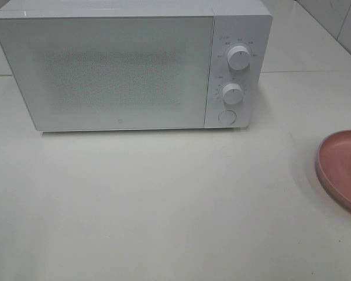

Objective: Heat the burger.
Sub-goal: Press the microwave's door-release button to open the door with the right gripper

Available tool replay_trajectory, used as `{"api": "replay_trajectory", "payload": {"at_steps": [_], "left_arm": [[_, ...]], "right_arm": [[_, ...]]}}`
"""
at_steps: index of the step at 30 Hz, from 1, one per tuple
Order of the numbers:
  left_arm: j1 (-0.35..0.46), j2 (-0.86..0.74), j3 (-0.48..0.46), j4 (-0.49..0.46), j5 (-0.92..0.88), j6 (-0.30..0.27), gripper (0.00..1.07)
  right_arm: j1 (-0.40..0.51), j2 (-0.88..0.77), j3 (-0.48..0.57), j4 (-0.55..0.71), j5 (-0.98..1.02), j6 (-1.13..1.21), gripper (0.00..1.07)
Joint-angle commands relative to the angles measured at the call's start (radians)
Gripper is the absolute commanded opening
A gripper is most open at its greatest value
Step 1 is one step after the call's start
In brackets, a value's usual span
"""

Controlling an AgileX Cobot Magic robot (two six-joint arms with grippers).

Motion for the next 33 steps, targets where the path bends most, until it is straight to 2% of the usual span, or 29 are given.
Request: {"api": "replay_trajectory", "payload": {"at_steps": [1, 15, 23, 33], "left_arm": [[-0.006, -0.024, 0.003, -0.008, 0.002, -0.003, 1.00], [-0.006, -0.024, 0.003, -0.008, 0.002, -0.003, 1.00], [-0.006, -0.024, 0.003, -0.008, 0.002, -0.003, 1.00], [-0.006, -0.024, 0.003, -0.008, 0.002, -0.003, 1.00]], "right_arm": [[0.001, -0.017, 0.003, 0.005, -0.005, 0.007, 0.71], [0.001, -0.017, 0.003, 0.005, -0.006, 0.007, 0.71], [0.001, -0.014, -0.040, 0.009, -0.066, 0.014, 0.71], [0.001, 0.114, -0.039, 0.009, -0.190, 0.030, 0.71]]}}
